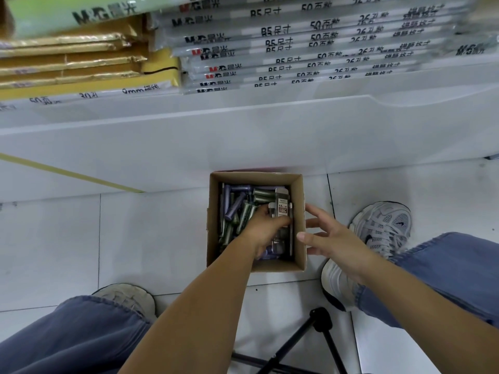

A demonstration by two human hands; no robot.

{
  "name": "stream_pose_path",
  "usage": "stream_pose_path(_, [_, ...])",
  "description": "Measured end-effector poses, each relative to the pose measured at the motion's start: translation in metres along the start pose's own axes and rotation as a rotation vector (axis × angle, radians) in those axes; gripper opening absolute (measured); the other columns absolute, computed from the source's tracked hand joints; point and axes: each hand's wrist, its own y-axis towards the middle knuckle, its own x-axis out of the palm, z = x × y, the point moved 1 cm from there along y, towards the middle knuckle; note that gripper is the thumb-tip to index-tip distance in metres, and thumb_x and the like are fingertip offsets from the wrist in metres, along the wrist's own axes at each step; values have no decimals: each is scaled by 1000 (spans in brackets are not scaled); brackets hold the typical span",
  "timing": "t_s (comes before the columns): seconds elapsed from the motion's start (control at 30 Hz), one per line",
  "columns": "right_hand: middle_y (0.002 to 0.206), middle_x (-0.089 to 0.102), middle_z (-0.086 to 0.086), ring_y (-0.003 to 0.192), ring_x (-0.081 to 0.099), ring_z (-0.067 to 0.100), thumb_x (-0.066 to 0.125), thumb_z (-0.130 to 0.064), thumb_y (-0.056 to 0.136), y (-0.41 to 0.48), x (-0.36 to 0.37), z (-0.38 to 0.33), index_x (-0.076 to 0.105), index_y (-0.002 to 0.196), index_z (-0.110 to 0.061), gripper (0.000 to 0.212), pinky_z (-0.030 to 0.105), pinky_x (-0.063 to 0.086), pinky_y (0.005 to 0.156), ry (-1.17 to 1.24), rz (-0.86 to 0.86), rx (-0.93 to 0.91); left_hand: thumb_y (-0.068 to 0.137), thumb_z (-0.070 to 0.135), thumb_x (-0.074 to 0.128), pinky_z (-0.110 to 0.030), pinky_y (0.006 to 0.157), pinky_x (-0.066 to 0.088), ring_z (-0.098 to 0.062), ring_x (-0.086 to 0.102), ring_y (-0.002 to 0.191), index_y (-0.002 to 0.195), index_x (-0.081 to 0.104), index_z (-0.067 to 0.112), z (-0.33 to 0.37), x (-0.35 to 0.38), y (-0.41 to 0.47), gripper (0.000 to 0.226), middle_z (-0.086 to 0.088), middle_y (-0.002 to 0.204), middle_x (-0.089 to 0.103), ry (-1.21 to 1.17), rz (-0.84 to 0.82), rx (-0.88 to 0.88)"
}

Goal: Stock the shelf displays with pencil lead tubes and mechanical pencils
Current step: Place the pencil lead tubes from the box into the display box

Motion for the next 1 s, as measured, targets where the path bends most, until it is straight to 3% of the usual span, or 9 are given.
stream_pose_path(0.1, [122,56,-7,99,67,10,76,-30,79,0,-1,0,48,118,-60,56,23,56,74,3,-3,2,94,14,61,-54,103,48,-32,64,115,133,56,14,8,-6,-7,40,-13,124,68,-82,-71,-27])
stream_pose_path(0.27, [112,66,-5,95,69,11,73,-30,83,1,-6,-8,52,114,-59,47,28,57,78,-67,-27,16,97,11,47,-37,80,57,-21,72,86,118,63,12,25,-41,-32,27,-12,98,74,-160,-154,6])
stream_pose_path(0.4, [100,72,-1,87,70,15,55,-26,97,0,-13,-27,61,124,-28,28,25,56,72,-128,116,-28,95,15,55,-36,71,60,-26,73,94,120,64,11,42,-63,-64,27,-16,103,74,-167,-184,125])
stream_pose_path(0.5, [95,70,3,79,65,18,48,-19,100,-10,-5,-48,65,112,-18,21,29,55,66,-177,183,-120,94,15,58,-34,70,59,-26,72,92,123,63,12,57,-69,-94,29,-16,102,73,-163,-188,223])
stream_pose_path(0.6, [86,72,-3,72,65,11,53,-23,98,-29,23,-73,68,103,-23,16,27,55,63,-208,103,-222,98,11,56,-33,70,59,-26,73,90,127,58,6,74,-70,-129,29,-17,102,73,-143,-193,312])
stream_pose_path(0.73, [82,72,2,68,68,14,64,-23,91,-65,67,-117,59,118,-25,27,28,55,58,-128,26,-411,91,13,60,-33,75,59,-24,71,91,135,52,2,103,-61,-189,46,-16,107,70,-11,-239,442])
stream_pose_path(0.8, [82,72,4,66,69,15,67,-23,89,-86,85,-141,58,118,-26,31,27,55,56,-128,11,-507,96,9,56,-31,75,58,-24,69,92,138,50,2,116,-54,-219,43,-16,110,68,41,-255,500])
stream_pose_path(1.0, [79,72,8,54,65,10,65,-15,91,-144,117,-198,61,104,-16,14,25,54,51,-175,16,-678,102,14,50,-29,74,58,-18,70,85,126,57,9,142,-45,-306,26,-8,98,72,97,-178,679])
